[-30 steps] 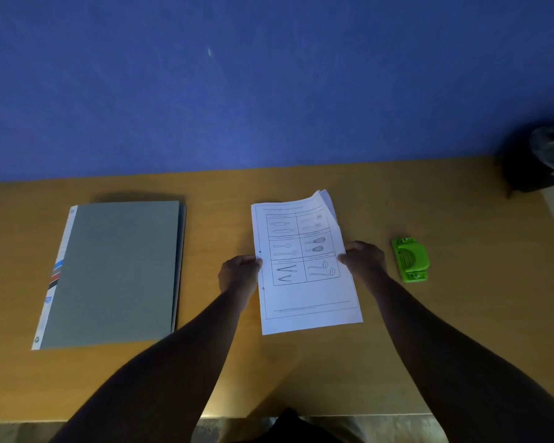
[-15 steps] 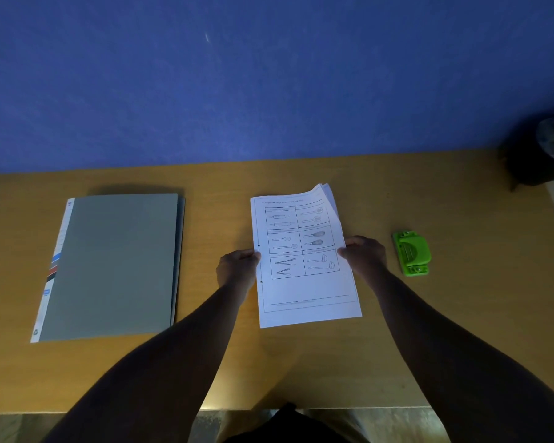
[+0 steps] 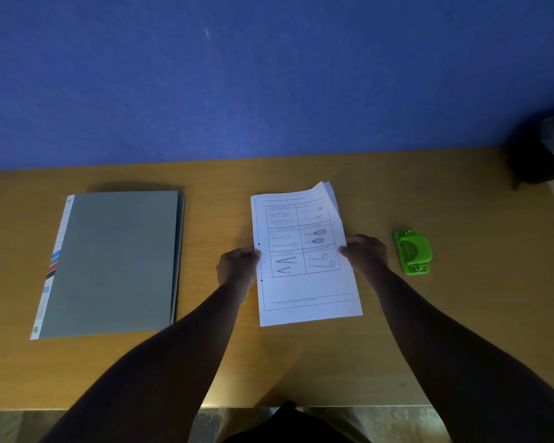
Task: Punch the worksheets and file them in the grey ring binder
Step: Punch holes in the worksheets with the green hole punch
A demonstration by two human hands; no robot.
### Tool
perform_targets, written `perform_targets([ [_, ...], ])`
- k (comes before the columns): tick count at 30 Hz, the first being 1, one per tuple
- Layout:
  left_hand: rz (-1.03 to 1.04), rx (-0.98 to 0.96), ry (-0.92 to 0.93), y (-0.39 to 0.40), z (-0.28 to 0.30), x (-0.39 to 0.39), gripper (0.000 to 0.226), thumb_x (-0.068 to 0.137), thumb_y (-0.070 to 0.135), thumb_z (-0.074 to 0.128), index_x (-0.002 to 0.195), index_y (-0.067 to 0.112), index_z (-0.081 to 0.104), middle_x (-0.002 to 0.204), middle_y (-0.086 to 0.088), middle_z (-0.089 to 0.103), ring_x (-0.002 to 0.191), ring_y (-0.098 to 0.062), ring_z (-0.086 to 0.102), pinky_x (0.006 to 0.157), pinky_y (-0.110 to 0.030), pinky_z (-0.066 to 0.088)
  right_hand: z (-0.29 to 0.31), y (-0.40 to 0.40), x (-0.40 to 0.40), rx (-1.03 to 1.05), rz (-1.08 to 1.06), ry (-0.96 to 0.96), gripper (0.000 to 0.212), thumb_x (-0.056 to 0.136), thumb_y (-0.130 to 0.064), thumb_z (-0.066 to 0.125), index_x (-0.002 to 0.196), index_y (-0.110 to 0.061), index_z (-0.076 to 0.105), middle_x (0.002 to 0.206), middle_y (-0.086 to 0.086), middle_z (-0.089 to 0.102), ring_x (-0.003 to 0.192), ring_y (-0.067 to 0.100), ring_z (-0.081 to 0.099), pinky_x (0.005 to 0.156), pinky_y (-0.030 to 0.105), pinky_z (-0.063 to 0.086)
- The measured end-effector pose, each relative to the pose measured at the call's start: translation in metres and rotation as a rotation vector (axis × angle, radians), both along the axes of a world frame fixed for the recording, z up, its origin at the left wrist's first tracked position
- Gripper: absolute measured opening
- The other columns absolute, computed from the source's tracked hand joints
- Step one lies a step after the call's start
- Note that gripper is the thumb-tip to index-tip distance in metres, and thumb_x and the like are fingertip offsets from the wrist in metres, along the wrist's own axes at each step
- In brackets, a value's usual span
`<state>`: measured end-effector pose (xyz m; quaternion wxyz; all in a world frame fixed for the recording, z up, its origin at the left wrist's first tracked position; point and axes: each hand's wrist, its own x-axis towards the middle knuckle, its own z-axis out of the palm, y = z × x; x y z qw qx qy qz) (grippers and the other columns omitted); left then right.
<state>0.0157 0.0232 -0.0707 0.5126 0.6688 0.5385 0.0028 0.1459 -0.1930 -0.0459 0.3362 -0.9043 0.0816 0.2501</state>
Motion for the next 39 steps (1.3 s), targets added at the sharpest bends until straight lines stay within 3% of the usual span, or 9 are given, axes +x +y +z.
perform_targets([
  [9, -0.023, 0.028, 0.009, -0.002, 0.002, 0.0, 0.014, 0.085, 0.035, 0.074, 0.098, 0.028, 0.078, 0.09, 0.012, 0.075, 0.084, -0.011, 0.071, 0.076, -0.03, 0.06, -0.001, -0.001, 0.0, -0.013, 0.021, -0.006, 0.028, 0.083, -0.025, 0.067, 0.109, -0.018, 0.074, 0.106, 0.001, 0.074, 0.092, 0.018, 0.068, 0.083, 0.027, 0.053],
  [13, -0.041, 0.053, 0.01, -0.003, 0.004, -0.001, 0.016, 0.085, 0.035, 0.073, 0.099, 0.028, 0.077, 0.088, 0.014, 0.075, 0.081, -0.009, 0.071, 0.071, -0.026, 0.058, 0.003, 0.0, -0.001, -0.039, 0.037, -0.006, 0.027, 0.084, -0.026, 0.065, 0.108, -0.018, 0.074, 0.102, 0.001, 0.075, 0.086, 0.019, 0.066, 0.074, 0.024, 0.05],
  [17, -0.043, 0.049, 0.036, 0.0, 0.006, -0.001, 0.015, 0.083, 0.035, 0.073, 0.095, 0.028, 0.077, 0.082, 0.013, 0.074, 0.08, -0.01, 0.071, 0.07, -0.026, 0.058, 0.003, 0.0, 0.0, -0.039, 0.037, 0.0, 0.026, 0.084, -0.026, 0.065, 0.107, -0.018, 0.074, 0.104, 0.001, 0.074, 0.09, 0.02, 0.068, 0.078, 0.027, 0.053],
  [22, -0.081, 0.1, 0.052, -0.001, 0.018, -0.002, 0.009, 0.087, 0.033, 0.069, 0.091, 0.029, 0.077, 0.083, 0.013, 0.073, 0.073, -0.007, 0.066, 0.051, -0.018, 0.042, 0.005, -0.001, -0.001, -0.076, 0.06, 0.03, 0.024, 0.083, -0.027, 0.065, 0.103, -0.017, 0.073, 0.099, 0.003, 0.074, 0.092, 0.023, 0.067, 0.08, 0.029, 0.053],
  [28, -0.068, 0.142, 0.043, 0.0, 0.029, -0.005, 0.013, 0.09, 0.03, 0.068, 0.1, 0.028, 0.076, 0.095, 0.016, 0.071, 0.073, -0.001, 0.06, 0.052, -0.017, 0.041, 0.01, -0.005, -0.002, -0.133, 0.082, 0.056, 0.031, 0.08, -0.028, 0.063, 0.107, -0.014, 0.069, 0.101, 0.004, 0.072, 0.091, 0.022, 0.064, 0.07, 0.024, 0.045],
  [34, -0.058, 0.187, 0.051, 0.001, 0.041, -0.012, 0.014, 0.09, 0.03, 0.067, 0.099, 0.027, 0.077, 0.1, 0.014, 0.073, 0.081, -0.005, 0.064, 0.055, -0.018, 0.044, 0.019, -0.004, -0.002, -0.154, 0.115, 0.055, 0.033, 0.08, -0.029, 0.062, 0.108, -0.012, 0.066, 0.102, 0.004, 0.07, 0.09, 0.022, 0.064, 0.073, 0.026, 0.051],
  [39, -0.029, 0.223, 0.045, 0.003, 0.05, -0.022, 0.015, 0.09, 0.031, 0.066, 0.101, 0.028, 0.077, 0.103, 0.012, 0.074, 0.087, -0.01, 0.067, 0.064, -0.023, 0.051, 0.031, 0.001, -0.001, -0.121, 0.183, 0.035, 0.036, 0.082, -0.035, 0.062, 0.112, -0.014, 0.065, 0.108, 0.003, 0.069, 0.089, 0.021, 0.063, 0.065, 0.023, 0.04],
])
